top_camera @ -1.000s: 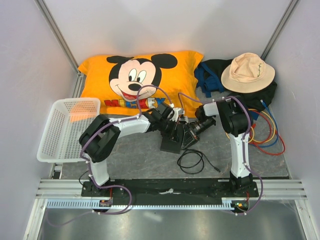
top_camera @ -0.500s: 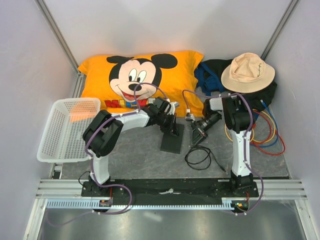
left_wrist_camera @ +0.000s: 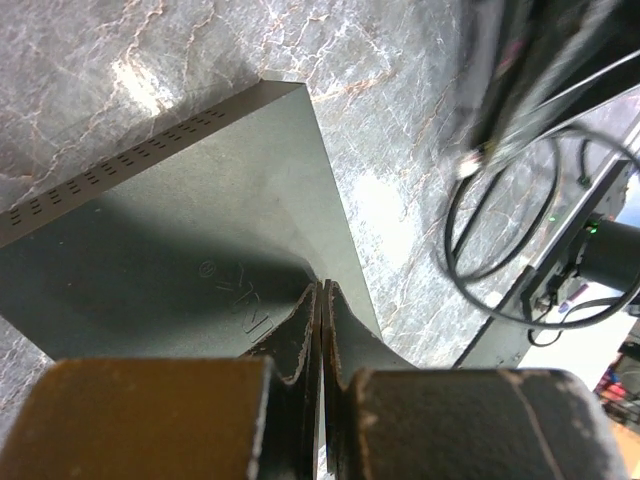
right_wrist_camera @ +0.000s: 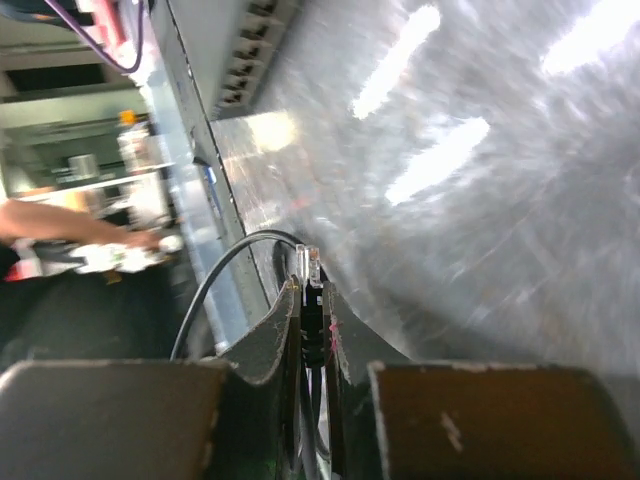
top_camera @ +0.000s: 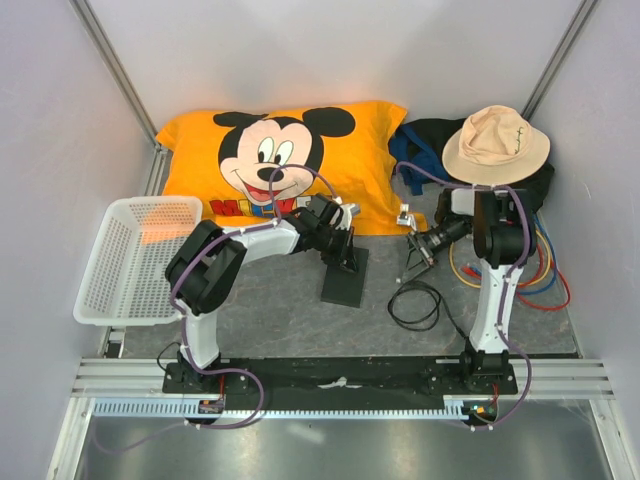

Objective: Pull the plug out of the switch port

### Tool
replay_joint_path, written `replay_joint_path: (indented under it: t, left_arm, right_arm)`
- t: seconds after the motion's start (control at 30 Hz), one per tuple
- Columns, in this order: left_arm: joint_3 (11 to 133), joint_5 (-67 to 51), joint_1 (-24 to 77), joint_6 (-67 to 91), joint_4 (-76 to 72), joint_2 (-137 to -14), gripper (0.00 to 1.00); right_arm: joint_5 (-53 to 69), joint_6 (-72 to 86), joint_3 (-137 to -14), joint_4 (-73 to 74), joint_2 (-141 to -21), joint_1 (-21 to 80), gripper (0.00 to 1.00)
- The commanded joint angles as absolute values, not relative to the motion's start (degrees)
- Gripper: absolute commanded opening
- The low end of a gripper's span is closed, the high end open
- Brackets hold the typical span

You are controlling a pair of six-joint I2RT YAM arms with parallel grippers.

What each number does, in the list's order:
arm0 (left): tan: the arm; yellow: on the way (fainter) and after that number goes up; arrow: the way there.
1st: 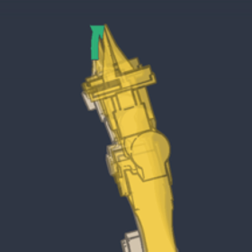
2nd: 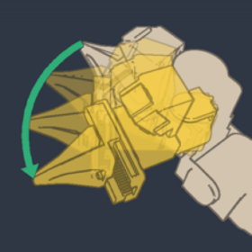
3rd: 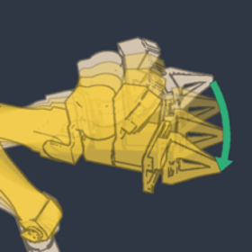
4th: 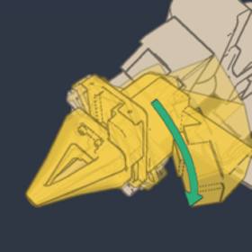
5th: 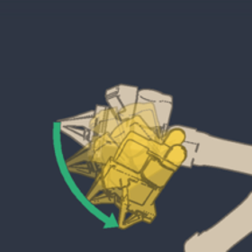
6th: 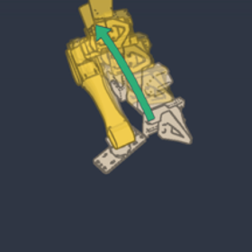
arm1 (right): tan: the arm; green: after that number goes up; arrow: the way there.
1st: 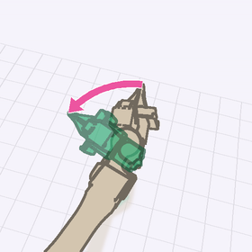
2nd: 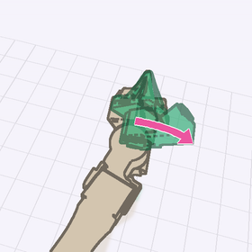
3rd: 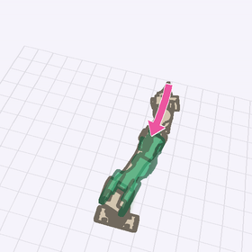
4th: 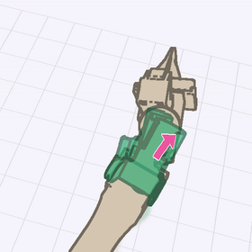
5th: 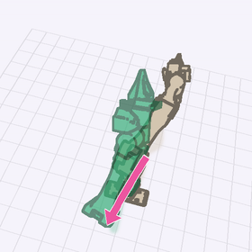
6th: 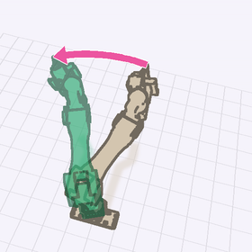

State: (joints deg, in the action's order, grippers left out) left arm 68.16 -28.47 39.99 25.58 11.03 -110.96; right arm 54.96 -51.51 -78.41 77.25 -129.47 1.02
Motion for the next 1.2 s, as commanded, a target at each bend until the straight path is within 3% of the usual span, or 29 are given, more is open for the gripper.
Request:
replay_joint_path:
  t: [0.0,0.13,0.53,0.7,0.93,1.17]
  left_arm:
    - [66.3,-17.9,40.3,17.3,18.4,-111.7,0.02]
    - [67.6,-16.9,40.6,14.5,17.8,-109.1,0.02]
    - [72.0,-14.7,40.5,8.4,17.5,-107.9,0.02]
    - [72.2,-14.7,40.3,7.9,17.0,-107.6,0.02]
    - [71.3,-14.0,40.3,6.2,16.4,-105.7,0.02]
    - [69.8,-13.5,40.3,5.1,16.5,-104.2,0.02]
  right_arm:
    - [59.5,-55.1,-79.9,83.6,-119.4,-2.3,0.00]
    - [61.9,-50.5,-85.6,83.6,-117.3,-8.8,0.00]
    - [54.2,-37.8,-104.6,81.7,-119.9,-27.9,0.00]
    - [45.1,-33.4,-98.0,71.8,-116.7,-31.9,0.00]
    - [31.4,-24.1,-83.1,45.7,-105.8,-32.3,0.00]
    - [29.0,-23.7,-80.3,41.0,-103.9,-31.6,0.00]
